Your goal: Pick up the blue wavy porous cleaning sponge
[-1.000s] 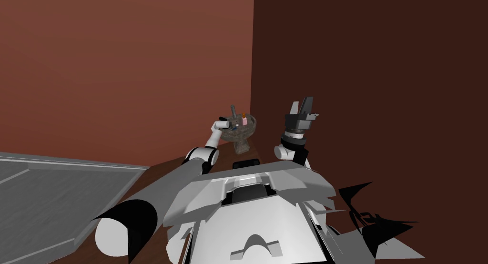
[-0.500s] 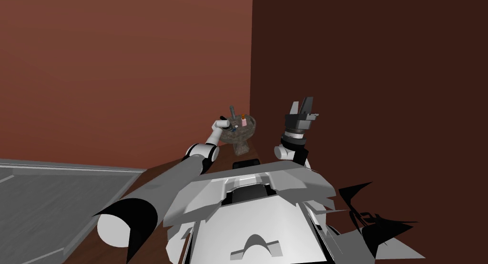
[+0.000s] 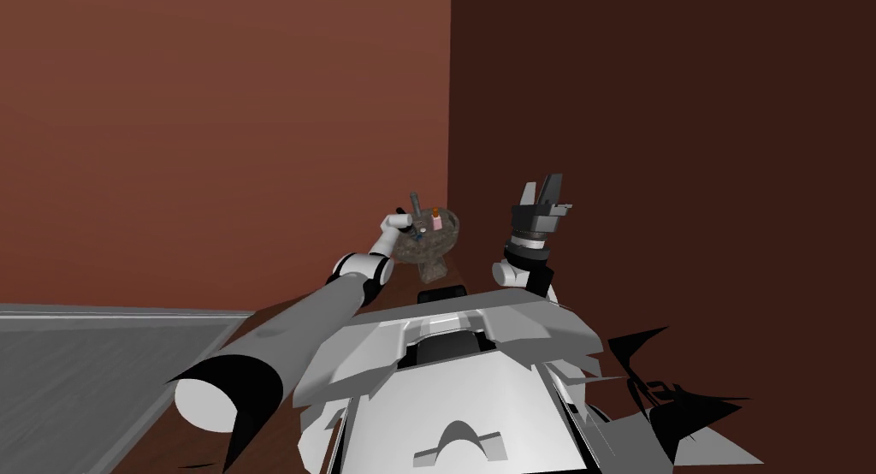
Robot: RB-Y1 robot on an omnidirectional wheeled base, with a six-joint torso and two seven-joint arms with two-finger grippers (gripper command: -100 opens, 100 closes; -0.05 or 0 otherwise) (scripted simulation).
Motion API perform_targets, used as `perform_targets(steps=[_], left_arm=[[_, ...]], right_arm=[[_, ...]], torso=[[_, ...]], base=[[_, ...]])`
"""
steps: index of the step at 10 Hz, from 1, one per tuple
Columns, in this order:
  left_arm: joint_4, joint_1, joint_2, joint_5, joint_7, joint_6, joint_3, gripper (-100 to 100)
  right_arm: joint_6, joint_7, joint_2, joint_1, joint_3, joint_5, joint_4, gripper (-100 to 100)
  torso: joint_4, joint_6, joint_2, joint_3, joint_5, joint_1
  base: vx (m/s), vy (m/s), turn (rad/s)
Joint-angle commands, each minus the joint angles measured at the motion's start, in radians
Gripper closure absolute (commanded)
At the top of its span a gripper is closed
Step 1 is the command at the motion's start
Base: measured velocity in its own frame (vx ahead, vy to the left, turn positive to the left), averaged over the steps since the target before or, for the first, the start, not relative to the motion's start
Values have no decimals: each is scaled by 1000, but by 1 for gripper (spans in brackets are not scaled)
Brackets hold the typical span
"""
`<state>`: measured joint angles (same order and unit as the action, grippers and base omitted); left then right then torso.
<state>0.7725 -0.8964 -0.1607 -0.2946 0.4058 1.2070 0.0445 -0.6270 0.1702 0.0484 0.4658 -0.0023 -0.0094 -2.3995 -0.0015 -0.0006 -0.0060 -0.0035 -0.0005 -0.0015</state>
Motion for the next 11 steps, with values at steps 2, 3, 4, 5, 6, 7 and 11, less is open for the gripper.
perform_targets(steps=[2,3,4,5,6,7,11], left_arm=[[-88,-40,0,-4,13,64,-9,-100],[-91,-40,0,-4,13,64,-9,-100],[-131,-59,0,-6,20,100,-14,-100],[-132,-59,0,-6,20,100,-14,-100],[-168,-76,0,-7,26,133,-18,-100],[-200,-89,1,-7,32,158,-23,-100],[-265,-116,1,-8,42,218,-33,-100]], right_arm=[[0,0,0,0,0,0,0,0],[0,0,0,0,0,0,0,0],[0,0,0,0,0,0,0,0],[0,0,0,0,0,0,0,0],[0,0,0,0,0,0,0,0],[0,0,0,0,0,0,0,0],[0,0,0,0,0,0,0,0]], torso=[[0,0,1,0,0,1],[0,0,0,0,0,0],[0,0,1,1,0,1],[0,0,2,1,0,1],[0,0,2,1,0,1],[0,0,1,1,0,1],[0,0,2,1,0,2]], base=[[83,-13,-24],[69,-10,-14],[69,-5,-18],[61,-7,-24],[83,-10,-25],[121,-23,-40],[81,-7,-24]])
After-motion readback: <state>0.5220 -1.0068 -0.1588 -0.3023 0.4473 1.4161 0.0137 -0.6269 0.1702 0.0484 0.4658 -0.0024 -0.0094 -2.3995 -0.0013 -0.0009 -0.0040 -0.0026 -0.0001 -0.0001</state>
